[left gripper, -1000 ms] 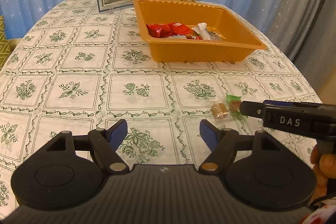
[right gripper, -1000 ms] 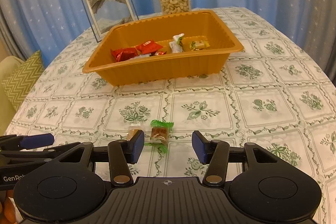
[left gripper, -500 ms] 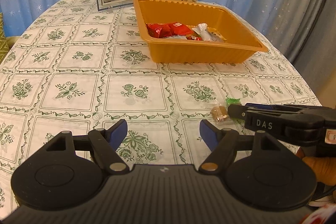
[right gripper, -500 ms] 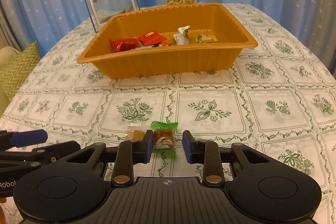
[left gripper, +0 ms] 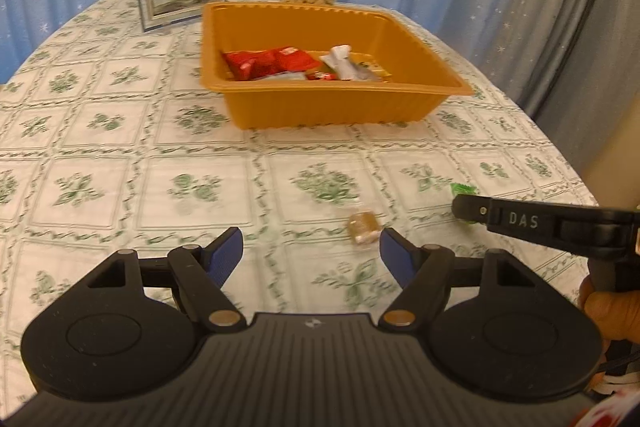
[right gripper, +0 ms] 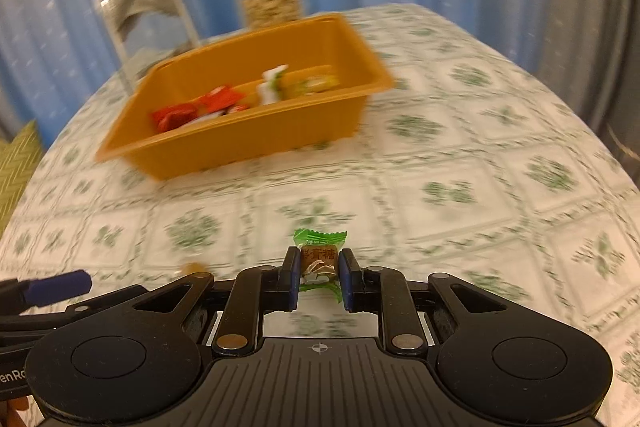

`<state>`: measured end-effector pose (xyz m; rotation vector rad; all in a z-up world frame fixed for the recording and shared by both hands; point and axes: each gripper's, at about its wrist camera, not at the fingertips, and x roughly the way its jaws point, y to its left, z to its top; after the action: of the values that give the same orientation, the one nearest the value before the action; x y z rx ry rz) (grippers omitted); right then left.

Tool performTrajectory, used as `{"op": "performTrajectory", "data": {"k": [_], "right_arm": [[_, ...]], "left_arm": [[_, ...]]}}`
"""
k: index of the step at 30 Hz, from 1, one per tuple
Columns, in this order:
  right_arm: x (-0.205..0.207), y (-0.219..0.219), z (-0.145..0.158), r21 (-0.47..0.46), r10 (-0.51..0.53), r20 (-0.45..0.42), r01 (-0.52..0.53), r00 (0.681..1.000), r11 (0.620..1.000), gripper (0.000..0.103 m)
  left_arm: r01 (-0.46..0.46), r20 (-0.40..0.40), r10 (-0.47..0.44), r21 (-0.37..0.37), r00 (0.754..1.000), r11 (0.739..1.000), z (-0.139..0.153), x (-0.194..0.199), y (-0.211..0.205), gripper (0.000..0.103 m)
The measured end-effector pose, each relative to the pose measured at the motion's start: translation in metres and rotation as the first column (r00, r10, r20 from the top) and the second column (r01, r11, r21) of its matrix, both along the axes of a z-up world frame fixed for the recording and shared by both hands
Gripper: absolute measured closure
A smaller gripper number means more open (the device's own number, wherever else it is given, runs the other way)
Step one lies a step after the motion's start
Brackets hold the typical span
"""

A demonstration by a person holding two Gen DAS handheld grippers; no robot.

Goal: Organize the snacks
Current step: 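Grasp the brown candy with the left tool while the right tool grasps the green-wrapped candy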

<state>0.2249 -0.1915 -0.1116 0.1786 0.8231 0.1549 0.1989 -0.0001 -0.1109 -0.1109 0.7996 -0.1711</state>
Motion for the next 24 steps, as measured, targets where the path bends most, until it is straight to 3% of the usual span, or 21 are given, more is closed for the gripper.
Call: {"op": "performTrajectory", "data": {"k": [11, 14, 24], "right_arm": [[0.000, -0.032, -0.002, 0.022, -0.089, -0.013, 0.089, 0.996, 0.996, 0.083], [0.000, -0.033, -0.002, 0.032, -0.092, -0.012, 0.092, 0.996, 0.995, 0.083], [0.002, -0.033, -0.002, 0.045, -0.094, -0.013, 0.094, 0.996, 0.995, 0.083]], "left_arm": [[0.043, -0.001, -0.043, 0.027, 0.999, 0.999, -0.012, 0.014, -0.035, 0.053], [0.049, 0.005, -0.049, 0.043, 0.999, 0.998, -0.016, 0.017, -0.041, 0.065], [0.045, 0.016, -0.046, 0.074, 0.999, 0.996, -0.022, 0.024, -0.048, 0.073]]}}
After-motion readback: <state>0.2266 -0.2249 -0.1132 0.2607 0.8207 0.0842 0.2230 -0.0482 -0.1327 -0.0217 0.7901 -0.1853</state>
